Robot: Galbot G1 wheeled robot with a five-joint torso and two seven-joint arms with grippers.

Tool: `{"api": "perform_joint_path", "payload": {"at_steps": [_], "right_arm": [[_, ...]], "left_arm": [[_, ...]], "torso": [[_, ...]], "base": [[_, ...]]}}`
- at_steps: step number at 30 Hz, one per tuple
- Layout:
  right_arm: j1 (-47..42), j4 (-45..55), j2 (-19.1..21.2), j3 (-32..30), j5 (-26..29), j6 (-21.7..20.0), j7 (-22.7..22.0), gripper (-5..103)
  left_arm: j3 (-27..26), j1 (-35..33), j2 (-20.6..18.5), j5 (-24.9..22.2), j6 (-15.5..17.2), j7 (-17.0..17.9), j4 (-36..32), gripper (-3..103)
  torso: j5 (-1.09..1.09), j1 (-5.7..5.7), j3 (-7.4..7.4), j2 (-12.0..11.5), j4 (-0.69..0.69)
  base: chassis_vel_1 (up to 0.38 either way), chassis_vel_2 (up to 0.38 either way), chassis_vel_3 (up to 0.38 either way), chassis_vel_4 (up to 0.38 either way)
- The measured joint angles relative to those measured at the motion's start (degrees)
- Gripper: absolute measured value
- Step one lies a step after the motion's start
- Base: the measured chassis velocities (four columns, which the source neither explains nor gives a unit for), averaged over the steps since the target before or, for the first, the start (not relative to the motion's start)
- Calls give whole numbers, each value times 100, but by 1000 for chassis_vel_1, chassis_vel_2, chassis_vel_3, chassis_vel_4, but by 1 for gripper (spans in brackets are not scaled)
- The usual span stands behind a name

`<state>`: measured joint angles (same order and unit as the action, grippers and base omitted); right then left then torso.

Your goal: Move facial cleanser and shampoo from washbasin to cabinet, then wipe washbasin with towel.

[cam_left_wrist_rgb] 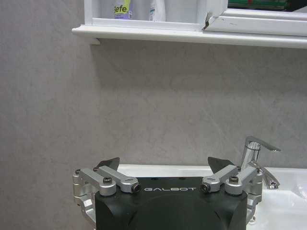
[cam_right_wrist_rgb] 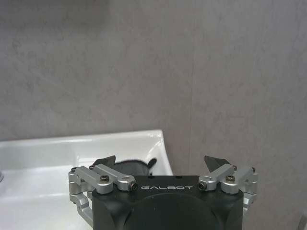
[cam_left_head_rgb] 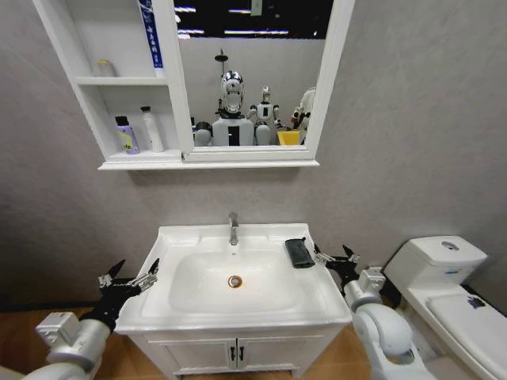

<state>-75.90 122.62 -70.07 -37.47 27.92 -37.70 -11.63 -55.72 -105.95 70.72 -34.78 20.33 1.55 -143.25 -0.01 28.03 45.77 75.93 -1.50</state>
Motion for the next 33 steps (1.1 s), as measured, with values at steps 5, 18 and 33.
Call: {"api": "perform_joint_path", "payload": {"at_steps": [5,18,33], "right_arm": [[568,-477,473,233,355,-489,-150,100],[1759,-1602,737,1269,366,-484,-173,100],[1573,-1655,260,1532,328,-457,-634,100]], "left_arm": [[0,0,0,0,-2,0,0,100],[0,0,0,0,-5,-1,1,100],[0,0,0,0,-5,-1,1,100]], "torso": [[-1,-2,-1,2,-1],[-1,3,1,0,0],[-2,2,0,0,-1]], "base": [[13,-6,-8,5],[0,0,0,0],[0,0,0,0]]}}
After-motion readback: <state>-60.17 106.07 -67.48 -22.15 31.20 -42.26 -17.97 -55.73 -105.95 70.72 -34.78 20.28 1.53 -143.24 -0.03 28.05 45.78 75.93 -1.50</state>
